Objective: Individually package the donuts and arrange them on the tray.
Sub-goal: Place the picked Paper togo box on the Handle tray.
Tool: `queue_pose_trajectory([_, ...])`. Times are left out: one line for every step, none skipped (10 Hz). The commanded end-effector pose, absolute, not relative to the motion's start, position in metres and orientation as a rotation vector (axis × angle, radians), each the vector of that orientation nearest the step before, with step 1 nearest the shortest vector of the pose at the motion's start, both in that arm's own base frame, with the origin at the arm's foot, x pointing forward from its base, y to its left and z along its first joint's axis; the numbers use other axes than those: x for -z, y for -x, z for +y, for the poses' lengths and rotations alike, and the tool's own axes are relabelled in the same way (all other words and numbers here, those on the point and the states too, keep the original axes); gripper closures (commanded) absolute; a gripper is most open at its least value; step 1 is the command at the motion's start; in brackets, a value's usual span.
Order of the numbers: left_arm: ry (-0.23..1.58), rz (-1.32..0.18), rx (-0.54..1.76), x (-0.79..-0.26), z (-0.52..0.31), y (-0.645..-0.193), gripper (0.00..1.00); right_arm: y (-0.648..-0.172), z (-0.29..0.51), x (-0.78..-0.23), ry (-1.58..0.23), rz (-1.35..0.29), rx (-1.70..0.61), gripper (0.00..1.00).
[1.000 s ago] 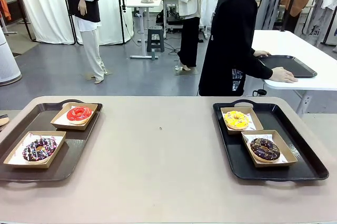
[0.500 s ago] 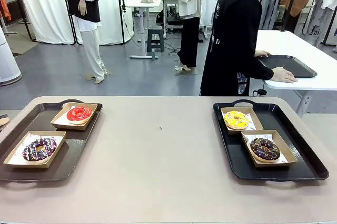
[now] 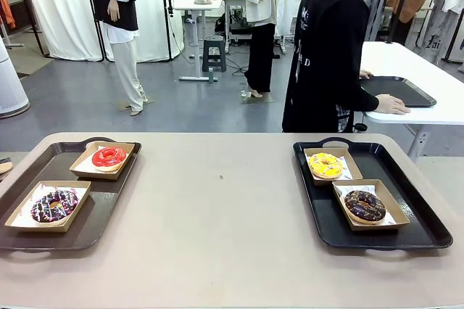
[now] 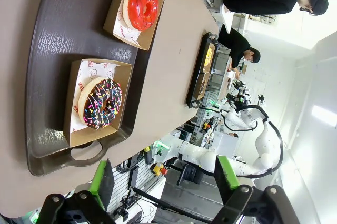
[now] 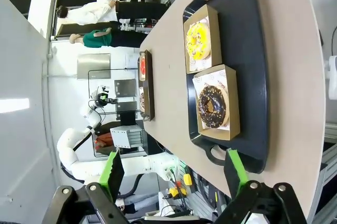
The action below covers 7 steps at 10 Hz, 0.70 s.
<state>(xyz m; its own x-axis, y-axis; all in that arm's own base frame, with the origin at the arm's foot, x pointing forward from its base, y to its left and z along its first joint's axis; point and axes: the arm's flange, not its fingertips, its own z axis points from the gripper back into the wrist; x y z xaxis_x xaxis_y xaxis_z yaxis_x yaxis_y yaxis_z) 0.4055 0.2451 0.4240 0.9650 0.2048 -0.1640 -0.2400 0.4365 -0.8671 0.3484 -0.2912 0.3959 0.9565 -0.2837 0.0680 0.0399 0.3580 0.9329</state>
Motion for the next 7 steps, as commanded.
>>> queue_pose_trajectory([1.085, 0.029, -0.274, -0.4256, 0.2462, -0.4046, 0.0, -0.3446, -0.2914, -0.397, -1.191, -0.222, 0.205, 0.0])
queue_pose_trajectory([1.085, 0.029, -0.274, -0.4256, 0.2462, -0.4046, 0.0, -0.3446, -0.2914, -0.397, -1.191, -0.222, 0.205, 0.0])
queue_pose_trajectory([1.085, 0.029, -0.274, -0.4256, 0.2462, -0.4046, 0.0, -0.3446, -0.2914, -0.397, -1.191, -0.222, 0.205, 0.0])
queue_pose_trajectory([1.085, 0.029, -0.274, -0.4256, 0.2462, -0.4046, 0.0, -0.3446, -0.2914, -0.397, -1.191, -0.222, 0.205, 0.0])
queue_pose_trajectory([1.085, 0.029, -0.274, -0.4256, 0.2462, -0.4046, 0.0, -0.3446, -0.2914, -0.397, -1.191, -0.222, 0.205, 0.0])
queue_pose_trajectory([1.085, 0.029, -0.274, -0.4256, 0.2462, -0.4046, 0.0, -0.3446, -0.2914, -0.397, -1.191, -0.222, 0.205, 0.0])
queue_pose_trajectory([1.085, 0.029, -0.274, -0.4256, 0.2462, -0.4046, 0.0, -0.3446, -0.2914, -0.397, -1.191, -0.222, 0.205, 0.0])
